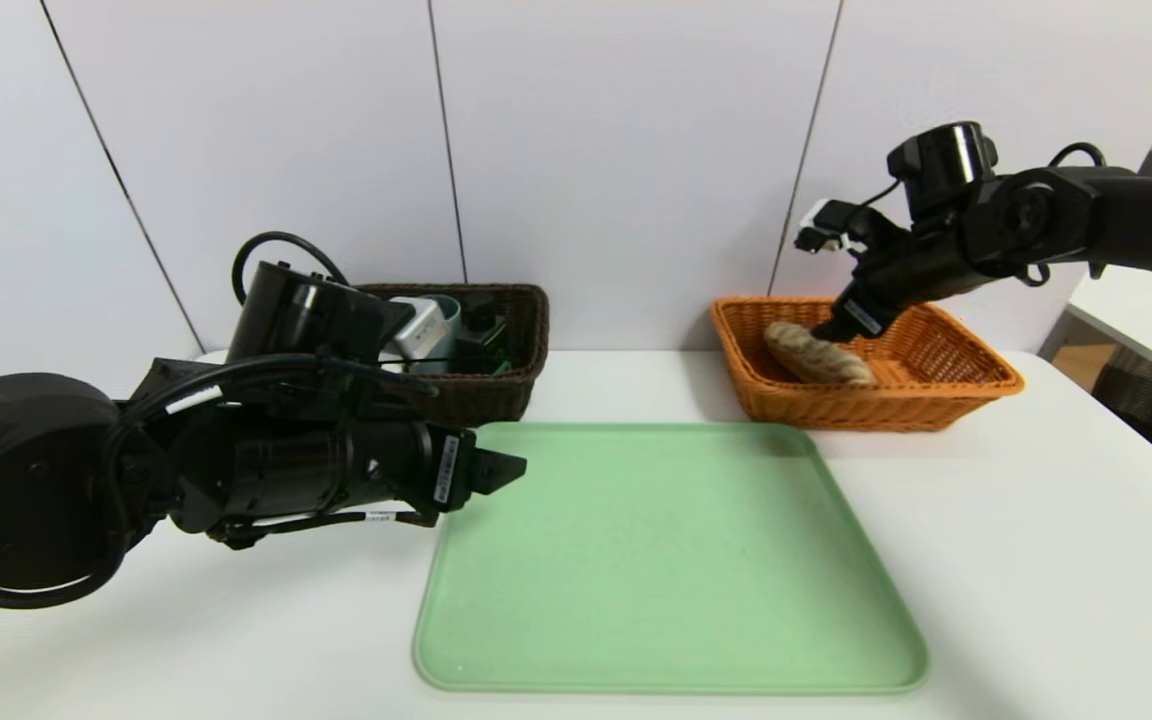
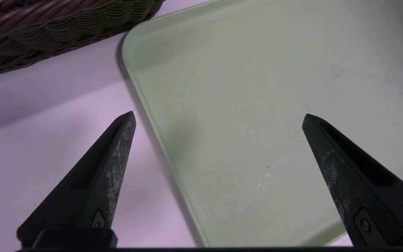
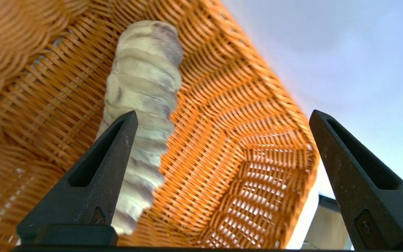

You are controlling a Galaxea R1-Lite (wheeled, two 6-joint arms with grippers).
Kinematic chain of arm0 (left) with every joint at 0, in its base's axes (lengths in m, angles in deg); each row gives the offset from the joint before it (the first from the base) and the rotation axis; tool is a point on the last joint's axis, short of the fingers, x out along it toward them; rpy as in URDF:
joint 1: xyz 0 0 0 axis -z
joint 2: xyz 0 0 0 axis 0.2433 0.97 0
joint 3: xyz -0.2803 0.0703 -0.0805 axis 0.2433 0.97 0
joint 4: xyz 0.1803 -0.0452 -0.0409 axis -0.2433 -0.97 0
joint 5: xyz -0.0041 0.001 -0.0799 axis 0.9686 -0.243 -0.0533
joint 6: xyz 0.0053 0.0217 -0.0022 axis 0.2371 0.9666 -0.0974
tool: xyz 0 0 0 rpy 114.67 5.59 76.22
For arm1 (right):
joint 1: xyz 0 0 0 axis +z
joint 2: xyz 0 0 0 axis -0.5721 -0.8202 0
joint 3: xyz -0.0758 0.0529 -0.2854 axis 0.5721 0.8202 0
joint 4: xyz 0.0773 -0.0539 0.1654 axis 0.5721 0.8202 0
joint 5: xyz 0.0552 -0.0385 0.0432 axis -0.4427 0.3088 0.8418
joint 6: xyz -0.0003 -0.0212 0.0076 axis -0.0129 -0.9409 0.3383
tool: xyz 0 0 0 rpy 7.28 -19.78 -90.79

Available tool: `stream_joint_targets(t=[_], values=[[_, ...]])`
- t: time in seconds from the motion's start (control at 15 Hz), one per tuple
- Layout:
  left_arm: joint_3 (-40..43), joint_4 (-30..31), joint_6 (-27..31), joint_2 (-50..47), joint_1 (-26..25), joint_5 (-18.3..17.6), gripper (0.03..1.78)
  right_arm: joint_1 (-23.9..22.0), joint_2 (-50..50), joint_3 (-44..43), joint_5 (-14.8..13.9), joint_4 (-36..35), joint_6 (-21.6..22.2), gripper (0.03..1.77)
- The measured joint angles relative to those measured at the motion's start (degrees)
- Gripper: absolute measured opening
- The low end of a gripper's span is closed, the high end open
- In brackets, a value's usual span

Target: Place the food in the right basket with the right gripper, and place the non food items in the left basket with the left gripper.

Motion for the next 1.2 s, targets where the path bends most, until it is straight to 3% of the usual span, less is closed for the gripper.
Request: stream_joint_targets(t=[0.53, 1.0, 1.2], values=[[0.0, 0.0, 0.0, -0.9, 0.0, 1.9, 1.69, -0.6, 4.2, 0.0, 1.4, 3.4, 4.1, 1.69], [-0.2, -2.4, 0.0, -4.6, -0.1, 2.1, 1.69, -0.8, 10.0, 0.1, 2.6, 12.1, 15.6, 1.69], [-0.2, -5.1, 0.0, -7.8, -0.2, 5.2, 1.69, -0.3, 15.0, 2.3, 3.2, 19.4, 23.4, 1.69]])
